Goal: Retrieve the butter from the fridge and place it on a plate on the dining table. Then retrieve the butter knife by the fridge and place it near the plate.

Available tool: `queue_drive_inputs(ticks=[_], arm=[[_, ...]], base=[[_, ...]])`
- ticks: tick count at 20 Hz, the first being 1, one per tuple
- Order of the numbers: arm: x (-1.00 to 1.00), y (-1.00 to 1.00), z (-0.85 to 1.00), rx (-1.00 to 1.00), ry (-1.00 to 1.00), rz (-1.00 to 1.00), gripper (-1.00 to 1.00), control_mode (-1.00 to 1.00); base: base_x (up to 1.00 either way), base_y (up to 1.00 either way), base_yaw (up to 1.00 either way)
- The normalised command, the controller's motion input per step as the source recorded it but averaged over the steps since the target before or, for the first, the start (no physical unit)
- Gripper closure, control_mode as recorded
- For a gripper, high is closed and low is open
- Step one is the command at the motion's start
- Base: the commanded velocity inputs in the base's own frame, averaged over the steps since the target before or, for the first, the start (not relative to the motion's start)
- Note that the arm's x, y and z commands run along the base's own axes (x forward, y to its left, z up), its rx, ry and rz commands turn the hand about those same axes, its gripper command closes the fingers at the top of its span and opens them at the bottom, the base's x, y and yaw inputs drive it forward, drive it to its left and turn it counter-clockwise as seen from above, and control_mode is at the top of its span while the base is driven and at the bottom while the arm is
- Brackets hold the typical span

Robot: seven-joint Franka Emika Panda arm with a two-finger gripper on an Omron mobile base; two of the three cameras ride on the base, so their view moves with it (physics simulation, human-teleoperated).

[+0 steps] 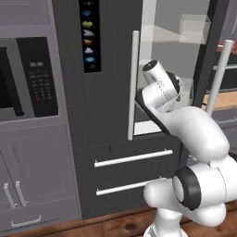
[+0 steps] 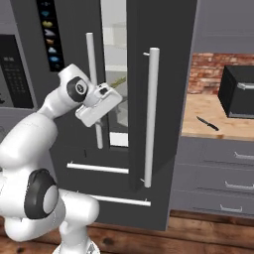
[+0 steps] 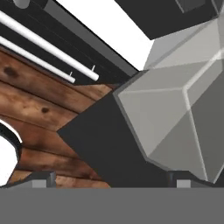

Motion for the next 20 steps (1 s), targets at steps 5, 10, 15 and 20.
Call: queue_drive_inputs(ticks=[5,10,15,20], arm=[[0.06,-0.08,0.00,-0.10,0.03,0.09,-1.00,-1.00],[-0.24,-0.35,0.00,-0.08,0.03,0.00,-1.00,-1.00],[-0.37,-0.43,0.00,-0.09,0.04,0.00,-1.00,-1.00],[-0.06,-0.33,0.01,-0.11,0.05,0.00,-1.00,-1.00]], base=[[0.00,0.00,0.00],[0.00,0.00,0.00],[0.00,0.00,0.00],[0.00,0.00,0.00]])
